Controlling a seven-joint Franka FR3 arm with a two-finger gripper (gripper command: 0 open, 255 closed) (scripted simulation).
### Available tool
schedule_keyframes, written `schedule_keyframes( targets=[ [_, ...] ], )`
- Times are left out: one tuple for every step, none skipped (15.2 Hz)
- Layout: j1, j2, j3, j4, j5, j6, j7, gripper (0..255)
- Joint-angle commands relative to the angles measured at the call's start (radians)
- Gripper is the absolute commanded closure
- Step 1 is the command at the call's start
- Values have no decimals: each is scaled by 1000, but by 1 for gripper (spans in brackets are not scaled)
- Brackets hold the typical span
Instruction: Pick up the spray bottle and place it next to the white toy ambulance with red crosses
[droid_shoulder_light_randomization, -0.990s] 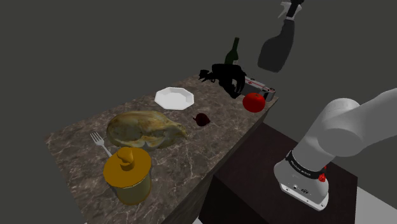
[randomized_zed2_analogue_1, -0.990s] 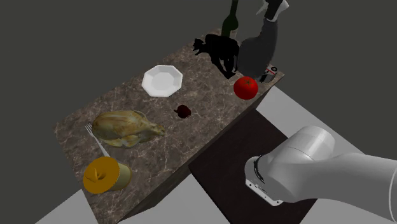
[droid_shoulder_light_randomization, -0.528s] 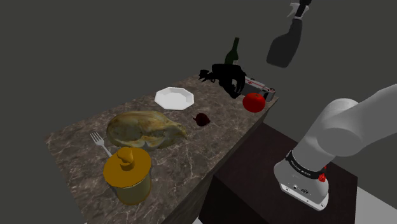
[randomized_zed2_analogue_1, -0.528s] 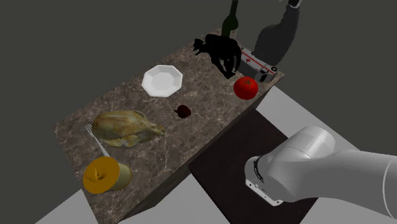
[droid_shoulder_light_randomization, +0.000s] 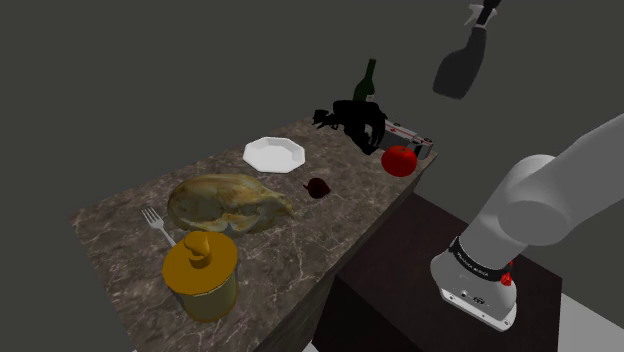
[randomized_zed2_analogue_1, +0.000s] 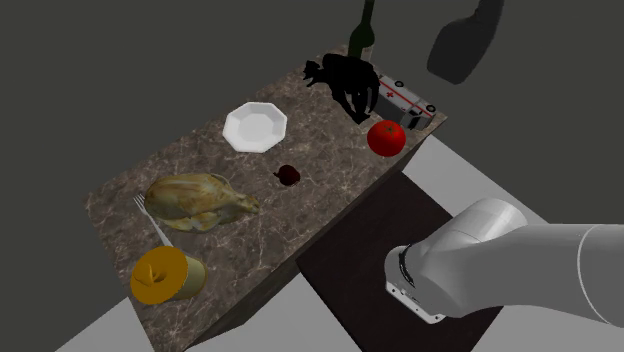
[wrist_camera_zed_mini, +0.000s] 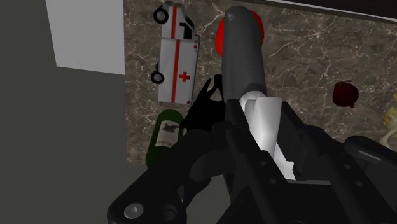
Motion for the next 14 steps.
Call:
schedule_keyframes(
  targets=[
    [-2,3,-14,-8,-1,14,-16,255],
    [-4,-7,-11,-31,-6,28,-12,255],
    [-6,-16,-8,-53,-10,41,-8,255],
    [-8,-25,-5,-75,-14,55,-4,255],
    [-10,-34,-3,-97,-17,69,0,255],
    [-11,-43,-1,-118,-21,82,3,255],
    [-13,-51,0,-139,-24,96,6,255],
    [-15,-58,2,-159,-28,109,10,255],
    [-17,-66,3,-179,-31,122,13,255],
    [-19,-73,4,-199,-34,135,16,255],
    [-20,-80,4,-219,-37,148,18,255],
    [-22,-86,5,-238,-40,161,21,255],
    [-24,-92,5,-256,-43,174,23,255],
    [-26,-98,6,-275,-45,187,26,255]
  ],
)
